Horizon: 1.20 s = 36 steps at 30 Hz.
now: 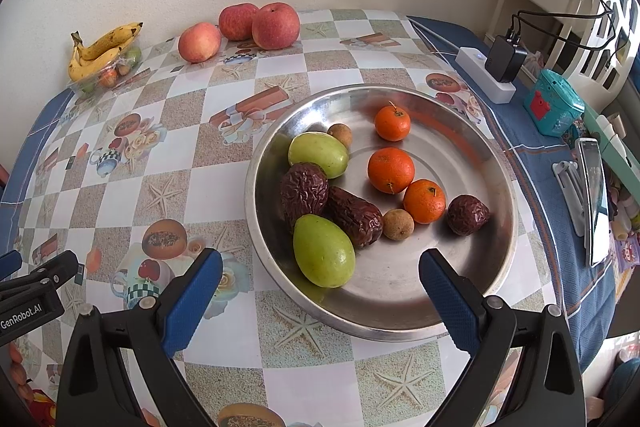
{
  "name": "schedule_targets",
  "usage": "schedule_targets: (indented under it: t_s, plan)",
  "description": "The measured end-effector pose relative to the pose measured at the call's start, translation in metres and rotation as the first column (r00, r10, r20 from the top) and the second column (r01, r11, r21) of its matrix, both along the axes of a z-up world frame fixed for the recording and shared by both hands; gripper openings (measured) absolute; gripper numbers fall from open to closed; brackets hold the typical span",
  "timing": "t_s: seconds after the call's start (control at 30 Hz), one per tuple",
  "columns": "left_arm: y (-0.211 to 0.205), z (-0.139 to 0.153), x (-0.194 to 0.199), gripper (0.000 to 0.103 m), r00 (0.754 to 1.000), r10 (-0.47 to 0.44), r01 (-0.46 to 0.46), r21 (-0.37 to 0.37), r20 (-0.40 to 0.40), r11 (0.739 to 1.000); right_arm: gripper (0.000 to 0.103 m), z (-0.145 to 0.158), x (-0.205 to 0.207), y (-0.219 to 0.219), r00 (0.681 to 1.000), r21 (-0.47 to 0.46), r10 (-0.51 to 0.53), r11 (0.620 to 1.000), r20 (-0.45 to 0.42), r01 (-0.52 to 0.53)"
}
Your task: Organize fruits
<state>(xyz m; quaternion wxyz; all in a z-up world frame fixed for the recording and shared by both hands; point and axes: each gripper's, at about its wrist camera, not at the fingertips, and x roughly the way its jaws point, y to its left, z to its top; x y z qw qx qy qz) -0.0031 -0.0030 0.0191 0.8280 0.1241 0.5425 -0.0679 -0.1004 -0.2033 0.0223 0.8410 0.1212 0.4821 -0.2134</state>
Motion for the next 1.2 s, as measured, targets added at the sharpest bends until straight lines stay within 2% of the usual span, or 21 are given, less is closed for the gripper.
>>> schedule_targets:
  t_s: [1.2]
  plan:
    - [0.0008, -0.0014, 0.0001, 0.103, 1.0, 0.0, 0.0, 0.006, -0.003, 1.0, 0.099, -0.0025, 0.0012, 0.0037, 1.0, 0.0, 0.011, 1.0, -0.009, -0.011]
